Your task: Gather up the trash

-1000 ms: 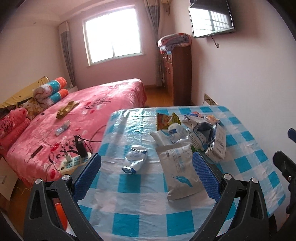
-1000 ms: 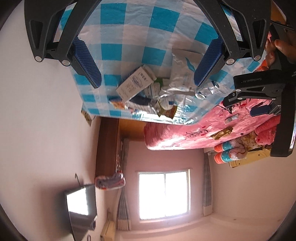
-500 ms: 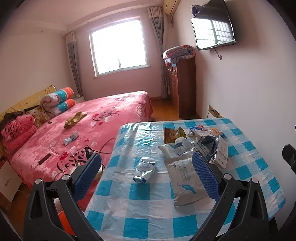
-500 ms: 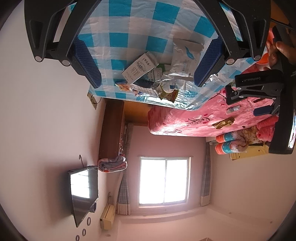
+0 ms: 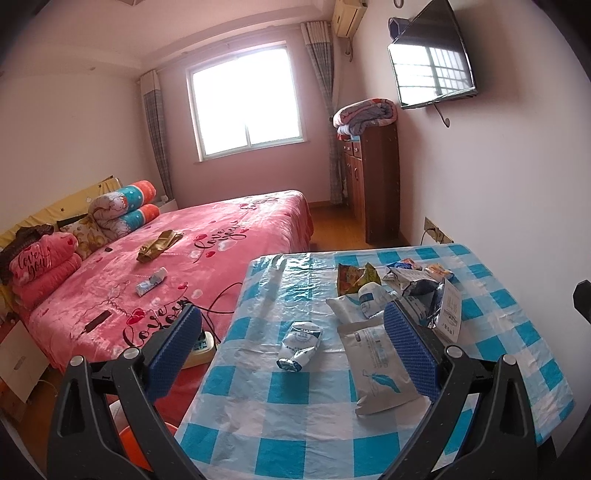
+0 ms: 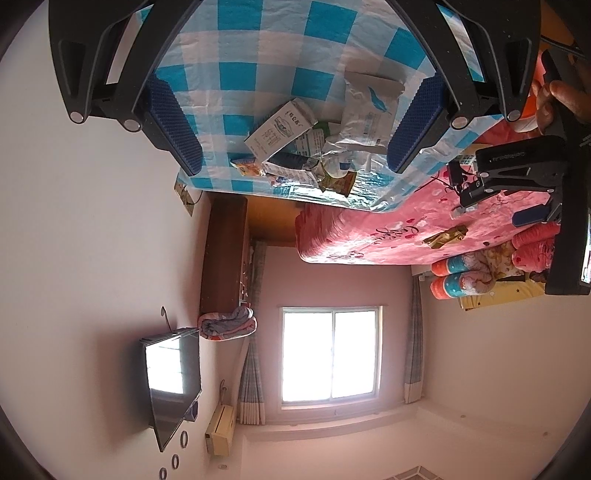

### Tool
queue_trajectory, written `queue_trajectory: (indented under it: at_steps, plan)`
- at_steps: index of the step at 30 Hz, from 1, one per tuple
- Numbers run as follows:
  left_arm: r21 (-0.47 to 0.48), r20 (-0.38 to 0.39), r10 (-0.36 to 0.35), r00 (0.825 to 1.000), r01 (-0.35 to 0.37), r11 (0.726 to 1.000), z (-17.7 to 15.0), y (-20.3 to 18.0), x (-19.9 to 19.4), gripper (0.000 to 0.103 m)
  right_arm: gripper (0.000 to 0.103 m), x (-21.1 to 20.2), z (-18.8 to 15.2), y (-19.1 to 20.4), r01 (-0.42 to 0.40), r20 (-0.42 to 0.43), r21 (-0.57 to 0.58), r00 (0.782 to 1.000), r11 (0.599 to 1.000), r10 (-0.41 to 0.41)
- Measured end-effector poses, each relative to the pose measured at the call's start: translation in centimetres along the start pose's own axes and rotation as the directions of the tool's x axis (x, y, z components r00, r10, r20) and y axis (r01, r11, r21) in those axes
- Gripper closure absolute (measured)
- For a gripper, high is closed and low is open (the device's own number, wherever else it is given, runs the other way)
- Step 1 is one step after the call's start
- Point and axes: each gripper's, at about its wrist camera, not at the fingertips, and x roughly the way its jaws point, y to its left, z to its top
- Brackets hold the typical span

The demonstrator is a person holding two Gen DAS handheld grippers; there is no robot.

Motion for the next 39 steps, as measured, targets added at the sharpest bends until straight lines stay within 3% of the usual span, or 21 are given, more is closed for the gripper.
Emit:
queue_trajectory:
  at_steps: [12,18,21,27,34,39]
  plan:
    - [0.0,-0.021,0.0,1.0,0.0,1.0,-0.6,0.3,0.6,0.004,0.004,0.2,0.1,-0.7,-0.013,-0.011,0.032,1.0,0.999,0.014]
    - [-0.084,-0.093,-0.086,0.992,0.078,0.993,-2.4,1.6,2.8,0.004,0.004,2.0,-1.1,-2.4,-0.037,-0.07,0.123,0.996,0.992,0.045]
    - [-0.174,-0.164,-0.159,0.974,0.13,0.976,-4.1,2.1,4.6,0.004,0.004,3.3,-2.1,-3.9,-0.038,-0.108,0.186,0.992,0.982,0.059]
    - [-0.299,-0.254,-0.308,0.917,0.229,0.926,-7.3,1.7,8.3,0.004,0.004,7.0,-4.8,-7.2,-0.021,-0.22,0.333,0.97,0.943,0.1]
    - [-0.232,-0.314,-0.352,0.882,0.288,0.929,-7.7,-2.3,11.4,0.004,0.005,12.0,-7.7,-10.1,-0.036,-0.309,0.532,0.922,0.846,0.234]
    - [-0.191,-0.367,-0.328,0.87,0.275,0.942,-7.8,-4.3,13.8,0.004,0.005,15.6,-8.7,-10.4,-0.068,-0.323,0.618,0.887,0.784,0.331]
